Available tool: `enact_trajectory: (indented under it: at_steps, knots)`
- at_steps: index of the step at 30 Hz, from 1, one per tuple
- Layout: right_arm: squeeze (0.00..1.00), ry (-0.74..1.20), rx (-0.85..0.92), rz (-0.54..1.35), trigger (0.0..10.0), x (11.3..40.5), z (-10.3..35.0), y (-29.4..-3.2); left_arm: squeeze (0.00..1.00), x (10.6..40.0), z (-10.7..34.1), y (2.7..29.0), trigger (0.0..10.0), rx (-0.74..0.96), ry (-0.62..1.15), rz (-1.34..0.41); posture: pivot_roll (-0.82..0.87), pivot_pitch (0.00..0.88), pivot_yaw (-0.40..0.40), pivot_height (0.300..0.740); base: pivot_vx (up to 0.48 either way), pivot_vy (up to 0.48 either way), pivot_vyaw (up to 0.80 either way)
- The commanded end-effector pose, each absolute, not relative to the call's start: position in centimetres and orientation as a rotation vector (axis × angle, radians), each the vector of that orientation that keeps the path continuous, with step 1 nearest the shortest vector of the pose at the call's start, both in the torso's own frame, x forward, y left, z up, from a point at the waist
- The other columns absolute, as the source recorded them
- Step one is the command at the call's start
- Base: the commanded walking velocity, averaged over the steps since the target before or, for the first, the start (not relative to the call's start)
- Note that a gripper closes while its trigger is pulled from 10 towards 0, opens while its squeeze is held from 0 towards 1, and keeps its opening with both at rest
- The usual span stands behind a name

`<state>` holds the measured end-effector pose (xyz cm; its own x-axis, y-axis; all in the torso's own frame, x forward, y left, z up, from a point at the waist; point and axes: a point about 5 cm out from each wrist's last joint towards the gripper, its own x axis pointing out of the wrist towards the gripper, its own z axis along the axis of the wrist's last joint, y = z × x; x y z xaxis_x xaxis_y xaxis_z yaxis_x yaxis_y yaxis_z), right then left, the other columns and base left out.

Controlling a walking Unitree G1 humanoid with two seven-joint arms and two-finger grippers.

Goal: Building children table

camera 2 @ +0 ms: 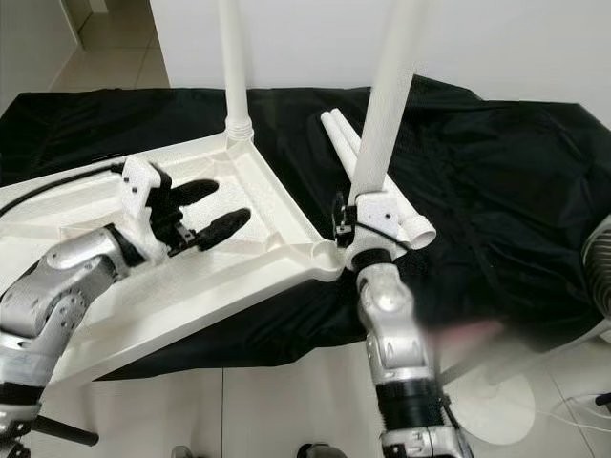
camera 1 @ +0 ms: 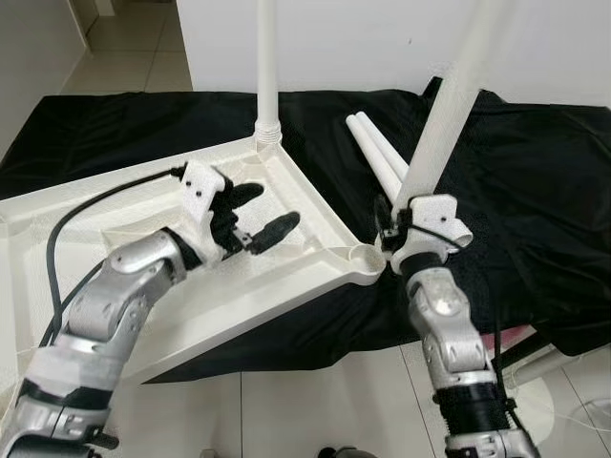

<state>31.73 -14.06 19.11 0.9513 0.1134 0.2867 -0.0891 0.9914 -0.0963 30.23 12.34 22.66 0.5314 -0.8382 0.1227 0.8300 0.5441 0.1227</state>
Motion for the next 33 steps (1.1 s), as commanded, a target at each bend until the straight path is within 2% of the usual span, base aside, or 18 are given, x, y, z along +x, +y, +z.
enact_trajectory:
  at_steps: [1, 2, 5, 11, 13, 15, 24, 33]
  knots:
    - [0.00, -0.288, -0.076, 0.113, 10.0, 31.9, 19.2, -14.4, 1.00, 30.3, 22.9, 12.1, 10.0, 0.075, -0.184, -1.011, -0.05, 0.082, -0.022, 0.740, 0.000, 0.000, 0.00]
    - [0.00, -0.283, -0.082, 0.157, 10.0, 32.2, 19.6, -14.5, 0.00, 30.7, 23.6, 11.5, 10.0, 0.052, -0.191, -1.007, -0.05, 0.077, -0.023, 0.740, 0.000, 0.000, 0.00]
    - [0.00, -0.252, -0.115, 0.271, 10.0, 32.8, 19.9, -14.8, 0.00, 31.6, 25.5, 10.0, 10.0, -0.027, -0.212, -1.027, -0.05, 0.067, -0.026, 0.740, 0.000, 0.000, 0.00]
    - [0.00, -0.192, -0.154, 0.354, 10.0, 33.2, 19.5, -15.1, 0.00, 32.4, 26.2, 9.0, 10.0, -0.031, -0.195, -1.032, -0.05, 0.058, -0.020, 0.740, 0.000, 0.000, 0.00]
    - [0.00, -0.159, -0.172, 0.394, 10.0, 33.3, 19.3, -15.2, 0.00, 32.4, 26.7, 8.4, 10.0, -0.050, -0.207, -1.076, -0.06, 0.055, -0.018, 0.740, 0.000, 0.000, 0.00]
    - [0.00, -0.106, -0.222, 0.469, 10.0, 33.5, 18.7, -15.3, 0.00, 31.4, 27.7, 7.3, 10.0, -0.092, -0.247, -1.225, -0.06, 0.048, -0.017, 0.740, 0.000, 0.000, 0.00]
    - [0.00, -0.021, -0.233, 0.667, 10.0, 33.1, 17.7, -14.5, 0.00, 29.8, 28.7, 5.1, 10.0, -0.077, -0.275, -1.455, -0.06, 0.044, -0.019, 0.740, 0.000, 0.000, 0.00]
    - [0.00, -0.001, -0.250, 0.825, 10.0, 32.6, 18.1, -13.7, 0.00, 30.0, 28.8, 3.6, 10.0, -0.002, -0.270, -1.516, -0.07, 0.030, -0.014, 0.740, 0.000, 0.000, 0.00]
